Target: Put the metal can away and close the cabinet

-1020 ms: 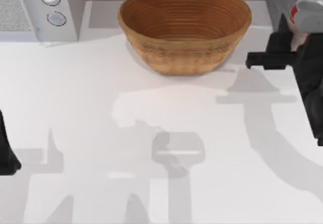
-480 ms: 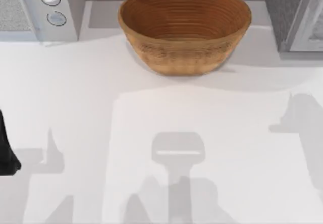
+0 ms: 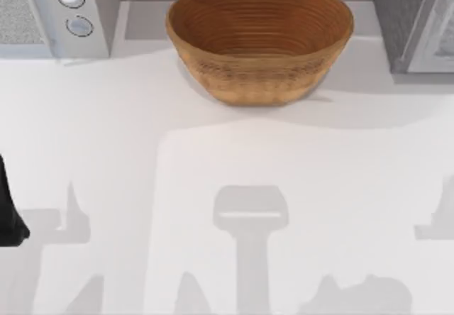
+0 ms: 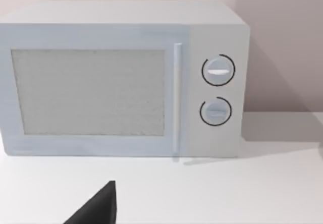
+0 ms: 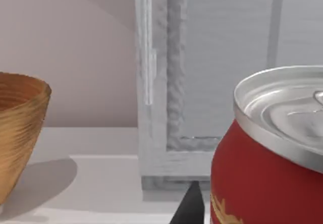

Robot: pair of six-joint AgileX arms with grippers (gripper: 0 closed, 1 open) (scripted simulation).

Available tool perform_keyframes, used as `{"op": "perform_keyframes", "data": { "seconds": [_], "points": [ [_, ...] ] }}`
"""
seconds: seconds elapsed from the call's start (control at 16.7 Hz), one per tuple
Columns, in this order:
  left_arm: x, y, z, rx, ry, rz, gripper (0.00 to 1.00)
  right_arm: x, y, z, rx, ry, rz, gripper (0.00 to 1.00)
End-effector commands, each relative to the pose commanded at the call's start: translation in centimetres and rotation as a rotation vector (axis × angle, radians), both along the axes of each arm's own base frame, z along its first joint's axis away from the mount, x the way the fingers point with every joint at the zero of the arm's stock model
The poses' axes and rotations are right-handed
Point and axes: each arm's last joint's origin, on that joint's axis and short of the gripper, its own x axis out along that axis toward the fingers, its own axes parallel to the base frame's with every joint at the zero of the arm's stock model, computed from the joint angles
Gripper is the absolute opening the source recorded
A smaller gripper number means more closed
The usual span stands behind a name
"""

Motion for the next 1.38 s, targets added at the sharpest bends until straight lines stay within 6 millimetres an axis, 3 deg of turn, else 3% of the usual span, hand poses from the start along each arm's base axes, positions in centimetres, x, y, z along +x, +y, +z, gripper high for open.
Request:
{"op": "perform_keyframes", "data": {
  "seconds": [0.12, 0.48, 0.66, 0.9, 1.14, 1.38],
  "points": [
    [0.0, 0.0, 0.0, 0.000, 0.000, 0.000, 1.00, 0.0, -0.2, -1.0, 0.000, 0.025, 0.000, 0.00],
    [0.0, 0.0, 0.0, 0.000, 0.000, 0.000, 1.00, 0.0, -0.2, -1.0, 0.002, 0.028, 0.002, 0.00],
    [0.0, 0.0, 0.0, 0.000, 0.000, 0.000, 1.00, -0.1, -0.2, 0.6, 0.001, 0.028, 0.001, 0.00],
    [0.0, 0.0, 0.0, 0.000, 0.000, 0.000, 1.00, 0.1, 0.0, 5.9, 0.001, 0.028, 0.000, 0.00],
    [0.0, 0.0, 0.0, 0.000, 0.000, 0.000, 1.00, 1.4, 0.5, 13.4, 0.000, 0.029, -0.001, 0.00],
    [0.0, 0.0, 0.0, 0.000, 0.000, 0.000, 1.00, 4.3, 1.2, 21.2, 0.000, 0.029, -0.001, 0.00]
  ]
}}
